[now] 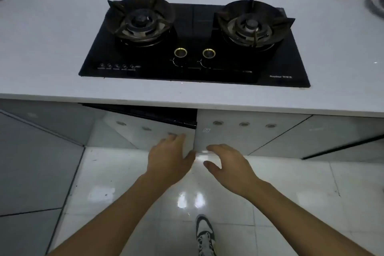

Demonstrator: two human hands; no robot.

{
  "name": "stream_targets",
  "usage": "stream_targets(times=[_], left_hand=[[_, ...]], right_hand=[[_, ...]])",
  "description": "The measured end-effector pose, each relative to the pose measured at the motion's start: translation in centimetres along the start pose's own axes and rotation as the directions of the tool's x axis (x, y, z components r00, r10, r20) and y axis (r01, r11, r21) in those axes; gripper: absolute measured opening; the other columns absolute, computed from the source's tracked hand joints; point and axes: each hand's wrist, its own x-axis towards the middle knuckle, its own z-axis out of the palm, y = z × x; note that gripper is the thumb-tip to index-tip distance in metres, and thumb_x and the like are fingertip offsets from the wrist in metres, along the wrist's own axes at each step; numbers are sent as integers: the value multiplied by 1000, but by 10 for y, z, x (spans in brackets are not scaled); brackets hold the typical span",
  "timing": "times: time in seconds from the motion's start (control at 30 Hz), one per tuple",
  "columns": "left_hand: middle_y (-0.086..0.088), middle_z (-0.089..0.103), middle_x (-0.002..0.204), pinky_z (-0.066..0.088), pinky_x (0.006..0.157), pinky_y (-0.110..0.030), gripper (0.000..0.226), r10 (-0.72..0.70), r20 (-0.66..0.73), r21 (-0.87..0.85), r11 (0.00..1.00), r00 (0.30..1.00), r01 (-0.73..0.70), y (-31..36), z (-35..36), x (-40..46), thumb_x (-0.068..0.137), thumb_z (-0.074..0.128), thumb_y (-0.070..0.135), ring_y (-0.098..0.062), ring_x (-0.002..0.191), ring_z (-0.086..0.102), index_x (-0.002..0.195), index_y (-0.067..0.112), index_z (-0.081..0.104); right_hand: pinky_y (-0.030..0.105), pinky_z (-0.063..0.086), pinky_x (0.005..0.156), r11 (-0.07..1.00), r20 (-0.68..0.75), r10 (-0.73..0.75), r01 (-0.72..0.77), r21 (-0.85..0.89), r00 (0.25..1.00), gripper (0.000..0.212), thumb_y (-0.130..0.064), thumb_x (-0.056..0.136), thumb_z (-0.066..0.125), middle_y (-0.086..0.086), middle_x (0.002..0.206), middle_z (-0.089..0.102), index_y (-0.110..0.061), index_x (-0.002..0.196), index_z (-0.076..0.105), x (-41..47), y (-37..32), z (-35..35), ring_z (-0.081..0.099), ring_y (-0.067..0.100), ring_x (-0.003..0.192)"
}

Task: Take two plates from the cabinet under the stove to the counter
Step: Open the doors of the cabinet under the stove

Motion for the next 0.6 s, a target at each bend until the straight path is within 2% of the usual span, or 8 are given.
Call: stream_targets(times=[0.1, 0.2, 0.27, 0.33, 0.4, 0.43, 0.5, 0.6], left_hand=[[-5, 69, 104, 53, 78, -31, 35, -238, -58, -333, 920, 969, 206, -2, 16, 27, 88, 60, 36, -19, 86, 64, 116, 16, 62], [-10, 72, 84, 55, 72, -34, 20, -356, -78, -468, 838, 931, 281, 0, 30, 45, 90, 60, 26, -24, 73, 65, 92, 8, 69], [-17, 69, 76, 56, 69, -41, 28, -451, -59, -583, 739, 890, 337, 0, 36, 53, 90, 59, 26, -31, 69, 65, 78, 2, 66], [-13, 71, 75, 56, 64, -37, 29, -546, 4, -681, 612, 838, 402, 0, 40, 57, 91, 58, 30, -25, 67, 68, 73, 9, 66], [-4, 72, 76, 50, 56, -27, 22, -607, 69, -775, 467, 792, 426, 2, 40, 60, 90, 59, 32, -11, 60, 68, 72, 21, 65], [-2, 73, 78, 50, 53, -25, 19, -629, 105, -821, 383, 770, 424, 3, 39, 61, 91, 60, 30, -8, 58, 68, 74, 22, 65], [-3, 73, 79, 53, 49, -21, 16, -654, 204, -888, 189, 728, 418, 5, 36, 66, 91, 61, 24, -8, 59, 69, 78, 16, 66], [-9, 72, 80, 59, 57, -24, 13, -651, 333, -918, -59, 682, 392, 10, 29, 72, 90, 62, 14, -14, 64, 70, 80, 7, 66]], right_hand=[[32, 51, 81, 991, -127, 33, -16, 134, 991, 24, -21, 90, 59, 11, 102, 69, -8, 109, 66, 33, 10, 7, 62, 20, 89], [40, 52, 72, 987, -186, 52, -22, 162, 981, 14, -14, 89, 60, 13, 84, 69, -3, 92, 68, 67, 11, 13, 61, 22, 74], [39, 53, 71, 979, -233, 43, 6, 205, 972, 13, -11, 89, 60, 11, 83, 70, -4, 94, 69, 84, 11, 18, 62, 22, 74], [33, 52, 69, 973, -248, 43, 15, 228, 968, 13, -10, 89, 59, 10, 81, 70, -5, 94, 69, 96, 12, 25, 62, 20, 72], [19, 47, 66, 971, -271, 52, 15, 237, 961, 11, -7, 89, 58, 9, 80, 70, -5, 91, 69, 101, 14, 31, 60, 16, 69], [13, 44, 63, 969, -285, 68, 5, 247, 956, 12, -4, 89, 57, 9, 79, 70, -4, 89, 69, 102, 17, 33, 59, 15, 68], [15, 45, 63, 959, -302, 123, -34, 283, 945, 14, 1, 87, 55, 12, 79, 70, -2, 88, 69, 103, 22, 36, 62, 20, 69], [23, 45, 74, 931, -265, 201, -100, 351, 943, 19, 5, 87, 52, 16, 86, 71, -1, 95, 69, 109, 27, 40, 65, 28, 79]])
